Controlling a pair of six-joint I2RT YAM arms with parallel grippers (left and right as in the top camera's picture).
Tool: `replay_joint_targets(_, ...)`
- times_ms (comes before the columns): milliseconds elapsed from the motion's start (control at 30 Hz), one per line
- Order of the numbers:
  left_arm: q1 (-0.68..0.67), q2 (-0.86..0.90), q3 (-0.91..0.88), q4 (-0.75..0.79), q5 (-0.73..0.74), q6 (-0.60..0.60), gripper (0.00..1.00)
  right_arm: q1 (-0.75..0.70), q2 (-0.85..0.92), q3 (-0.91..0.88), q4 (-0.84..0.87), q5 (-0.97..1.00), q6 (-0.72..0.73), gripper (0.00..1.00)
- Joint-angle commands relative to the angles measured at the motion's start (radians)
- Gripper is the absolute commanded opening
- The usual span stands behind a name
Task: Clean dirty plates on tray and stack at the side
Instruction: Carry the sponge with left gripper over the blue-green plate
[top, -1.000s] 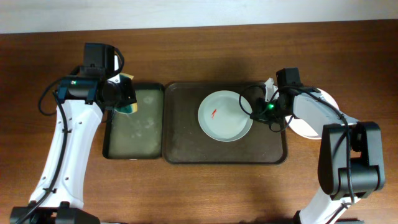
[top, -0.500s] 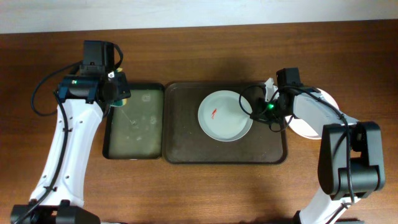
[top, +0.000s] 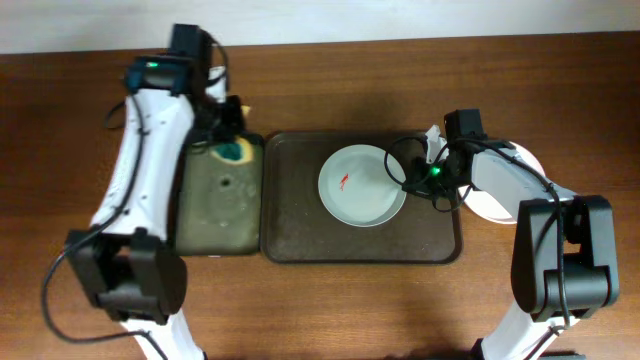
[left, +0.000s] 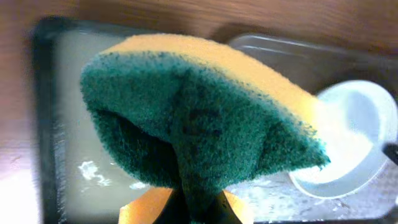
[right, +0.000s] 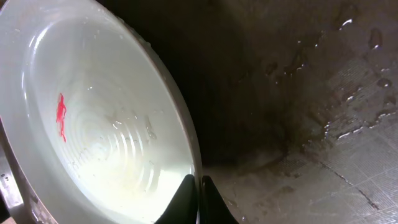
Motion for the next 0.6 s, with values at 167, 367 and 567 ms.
replay_joint_targets(167,-0.299,0.138,-0.005,0.186,0.066,-0.025,0.00,0.000,-0.001,0.012,0.000,-0.009,-0.011,0.04)
replay_joint_targets(367,-0.411,0.258,-0.005,0.264,0.032,-0.059,0.00,0.000,-0.001,0.012,0.000,-0.009,-0.010,0.04)
replay_joint_targets(567,-0.472,0.346,-0.005,0.327,-0.081,-0.090,0.00,0.000,-0.001,0.012,0.000,-0.009,-0.010,0.04)
